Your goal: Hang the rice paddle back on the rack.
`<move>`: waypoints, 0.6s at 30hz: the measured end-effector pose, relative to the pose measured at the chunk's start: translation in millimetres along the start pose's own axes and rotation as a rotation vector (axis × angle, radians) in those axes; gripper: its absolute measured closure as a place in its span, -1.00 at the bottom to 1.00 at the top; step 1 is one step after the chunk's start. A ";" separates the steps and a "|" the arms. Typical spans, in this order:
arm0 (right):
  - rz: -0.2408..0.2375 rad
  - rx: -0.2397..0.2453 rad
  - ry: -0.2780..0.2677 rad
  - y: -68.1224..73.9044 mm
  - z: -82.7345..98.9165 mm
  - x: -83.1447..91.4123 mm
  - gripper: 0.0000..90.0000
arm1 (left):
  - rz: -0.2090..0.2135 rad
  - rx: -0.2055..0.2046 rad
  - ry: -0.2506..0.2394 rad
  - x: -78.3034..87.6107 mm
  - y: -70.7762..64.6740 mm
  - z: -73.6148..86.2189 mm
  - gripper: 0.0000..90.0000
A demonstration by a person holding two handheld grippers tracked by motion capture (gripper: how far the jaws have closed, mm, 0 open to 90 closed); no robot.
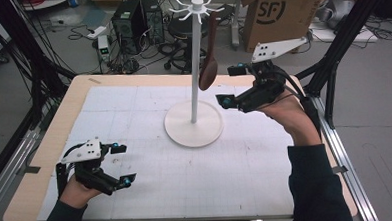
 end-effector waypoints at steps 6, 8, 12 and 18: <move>-0.020 0.003 0.004 7.2 15.9 -2.3 -0.99 | -0.005 -0.003 -0.008 0.9 1.4 -2.2 -0.96; -0.022 0.007 0.003 10.0 19.7 -2.9 -0.99 | -0.006 -0.002 -0.010 1.5 1.7 -3.0 -0.96; -0.027 0.025 -0.012 17.4 28.6 -4.7 -0.99 | -0.009 -0.002 -0.017 2.5 2.1 -4.8 -0.96; -0.017 0.020 -0.023 25.4 44.1 -6.6 -0.99 | -0.013 0.005 -0.026 4.2 2.8 -6.7 -0.96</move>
Point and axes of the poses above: each handheld gripper's, and its own axes: x roughly backward along the jaws, z roughly out of its underside, y roughly to its left, the point moved 10 cm from there along -x, roughly forward along the jaws, and after that the axes turned 2 degrees about -x, right-handed, at the moved point
